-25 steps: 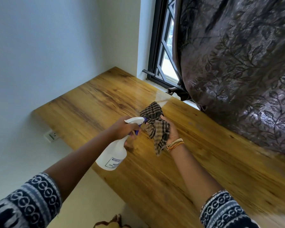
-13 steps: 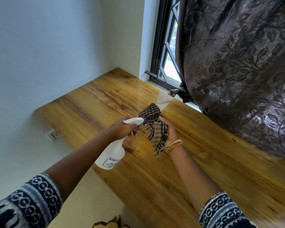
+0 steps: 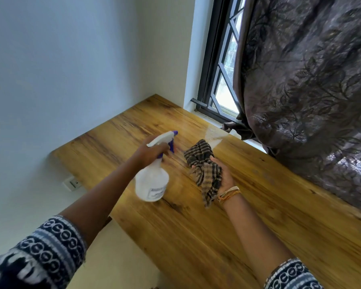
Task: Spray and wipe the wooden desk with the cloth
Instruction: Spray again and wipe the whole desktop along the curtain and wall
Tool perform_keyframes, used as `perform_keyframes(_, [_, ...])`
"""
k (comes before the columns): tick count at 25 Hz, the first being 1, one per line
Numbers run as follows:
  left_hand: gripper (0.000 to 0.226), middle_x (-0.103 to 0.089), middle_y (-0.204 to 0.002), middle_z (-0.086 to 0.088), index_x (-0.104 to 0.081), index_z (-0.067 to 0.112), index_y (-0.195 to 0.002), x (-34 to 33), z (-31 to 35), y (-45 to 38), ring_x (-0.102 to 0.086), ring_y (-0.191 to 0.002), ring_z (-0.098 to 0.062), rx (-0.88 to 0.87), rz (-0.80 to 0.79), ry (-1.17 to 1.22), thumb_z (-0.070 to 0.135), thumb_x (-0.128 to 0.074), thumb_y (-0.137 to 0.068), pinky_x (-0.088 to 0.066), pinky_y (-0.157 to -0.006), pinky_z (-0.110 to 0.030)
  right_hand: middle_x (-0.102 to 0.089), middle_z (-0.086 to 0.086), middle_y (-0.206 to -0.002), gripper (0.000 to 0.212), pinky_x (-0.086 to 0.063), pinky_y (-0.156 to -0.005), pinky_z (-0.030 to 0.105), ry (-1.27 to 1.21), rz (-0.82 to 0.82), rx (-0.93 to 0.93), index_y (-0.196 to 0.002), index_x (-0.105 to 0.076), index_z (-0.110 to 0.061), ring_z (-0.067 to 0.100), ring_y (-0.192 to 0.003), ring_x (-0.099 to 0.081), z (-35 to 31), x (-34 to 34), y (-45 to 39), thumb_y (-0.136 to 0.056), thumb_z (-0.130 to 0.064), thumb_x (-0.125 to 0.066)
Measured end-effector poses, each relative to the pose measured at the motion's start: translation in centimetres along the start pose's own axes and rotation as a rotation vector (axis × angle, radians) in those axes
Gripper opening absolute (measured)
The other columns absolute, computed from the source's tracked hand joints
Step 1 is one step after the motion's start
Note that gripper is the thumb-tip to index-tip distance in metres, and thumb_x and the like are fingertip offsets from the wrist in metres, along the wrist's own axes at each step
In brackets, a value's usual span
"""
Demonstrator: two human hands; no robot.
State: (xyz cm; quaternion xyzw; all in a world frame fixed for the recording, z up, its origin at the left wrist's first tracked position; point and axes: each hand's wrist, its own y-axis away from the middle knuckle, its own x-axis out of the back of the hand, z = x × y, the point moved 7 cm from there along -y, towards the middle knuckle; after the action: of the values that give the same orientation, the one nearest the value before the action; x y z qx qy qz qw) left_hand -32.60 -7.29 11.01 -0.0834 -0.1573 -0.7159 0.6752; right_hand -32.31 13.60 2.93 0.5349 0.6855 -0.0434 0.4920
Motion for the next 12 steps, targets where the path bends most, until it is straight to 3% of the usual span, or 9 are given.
perform_keyframes(4, [0.041, -0.07, -0.113, -0.01, -0.07, 0.026, -0.113, 3.6, 1.2, -3.1, -0.065, -0.105, -0.029, -0.074, 0.119, 0.136, 0.049, -0.066, -0.08, -0.05, -0.095, -0.042, -0.073, 0.019, -0.086, 0.047, -0.06, -0.066, 0.034, 0.046, 0.038, 0.034, -0.089, -0.075, 0.005, 0.028, -0.071, -0.072, -0.4, 0.0, -0.6, -0.097, -0.03, -0.045])
perform_keyframes(7, [0.029, -0.069, -0.092, -0.006, -0.075, 0.035, -0.088, 4.6, 0.1, -5.2, -0.063, -0.09, -0.024, -0.045, 0.203, 0.227, 0.058, -0.073, -0.07, -0.045, -0.082, -0.036, -0.073, 0.018, -0.086, 0.043, -0.06, -0.066, 0.034, 0.071, 0.063, 0.067, -0.082, -0.078, 0.002, 0.028, -0.072, -0.072, -0.9, 0.1, -1.0, -0.09, -0.03, -0.051])
perform_keyframes(9, [0.018, -0.061, -0.078, 0.003, -0.074, 0.035, -0.077, 4.7, -0.8, -5.8, -0.054, -0.079, -0.016, -0.024, 0.254, 0.291, 0.051, -0.078, -0.071, -0.039, -0.075, -0.032, -0.073, 0.018, -0.085, 0.042, -0.06, -0.065, 0.034, 0.087, 0.111, 0.078, -0.08, -0.078, 0.002, 0.027, -0.07, -0.072, -0.9, 0.6, -1.0, -0.09, -0.03, -0.052])
perform_keyframes(12, [0.026, -0.059, -0.082, 0.006, -0.068, 0.021, -0.096, 5.1, -2.4, -6.3, -0.055, -0.081, -0.013, 0.012, 0.288, 0.307, 0.033, -0.082, -0.077, -0.042, -0.075, -0.026, -0.072, 0.017, -0.087, 0.042, -0.059, -0.067, 0.033, 0.13, 0.198, 0.08, -0.094, -0.076, 0.001, 0.027, -0.071, -0.071, -0.8, 2.1, -1.3, -0.095, -0.032, -0.051])
